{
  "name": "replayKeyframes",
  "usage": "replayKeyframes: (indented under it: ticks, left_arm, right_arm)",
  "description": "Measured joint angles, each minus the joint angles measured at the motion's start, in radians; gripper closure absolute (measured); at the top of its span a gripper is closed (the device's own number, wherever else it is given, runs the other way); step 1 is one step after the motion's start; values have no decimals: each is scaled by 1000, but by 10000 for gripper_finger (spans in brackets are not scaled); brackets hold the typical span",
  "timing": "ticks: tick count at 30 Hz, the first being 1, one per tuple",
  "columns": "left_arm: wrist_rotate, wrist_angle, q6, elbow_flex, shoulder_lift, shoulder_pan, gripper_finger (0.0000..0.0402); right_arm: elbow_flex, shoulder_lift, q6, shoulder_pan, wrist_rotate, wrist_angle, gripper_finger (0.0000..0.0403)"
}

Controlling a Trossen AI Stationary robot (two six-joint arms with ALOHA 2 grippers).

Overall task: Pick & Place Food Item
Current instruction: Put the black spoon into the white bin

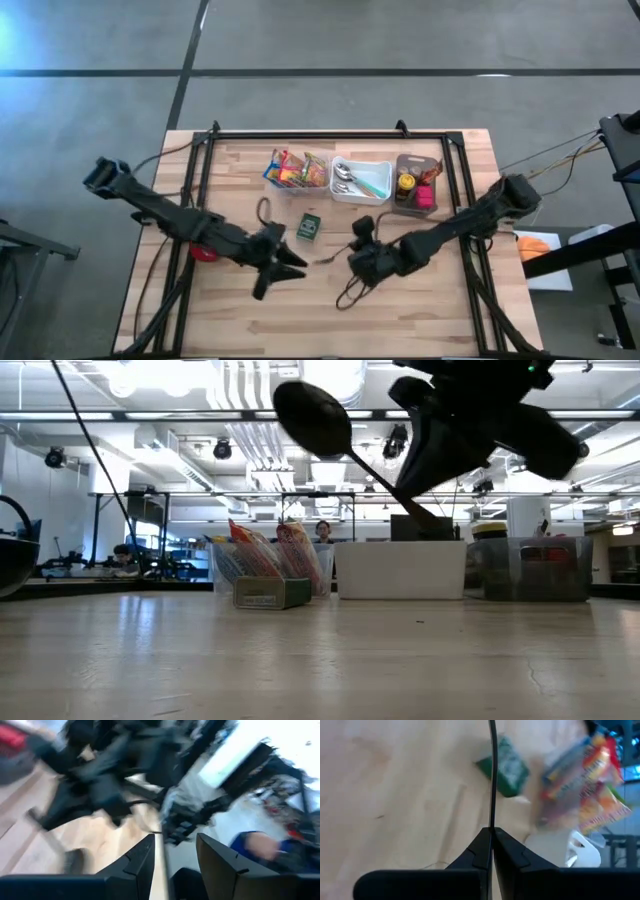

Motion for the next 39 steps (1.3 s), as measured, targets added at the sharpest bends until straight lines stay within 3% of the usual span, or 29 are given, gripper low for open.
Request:
replayKeyframes:
  ticks: [3, 7, 9, 16, 20, 27, 35, 39]
  left_arm:
    - [26, -56, 44, 1, -84, -6, 254]
    - [3, -147, 116, 1, -144, -14, 254]
    - [-2, -165, 150, 0, -161, -12, 254]
    - [-8, -236, 164, 0, -167, -8, 254]
    - [-8, -263, 163, 0, -164, -8, 254]
    - [-8, -277, 163, 0, -162, -8, 254]
    - [-7, -315, 166, 0, -165, -6, 254]
    - [-1, -345, 163, 0, -174, -6, 254]
  right_arm:
    - [-96, -101, 15, -25, -19, 95, 395]
    - [-223, -256, 50, -70, -152, 269, 395]
    - [-265, -330, 109, -93, -156, 333, 395]
    - [-305, -550, 473, -194, -152, 300, 395]
    - [-269, -613, 555, -256, -160, 195, 395]
    - [-96, -572, 540, -422, -260, -60, 395]
    - [70, -398, 391, -620, -521, -225, 395]
    - [112, -297, 349, -688, -547, -287, 395]
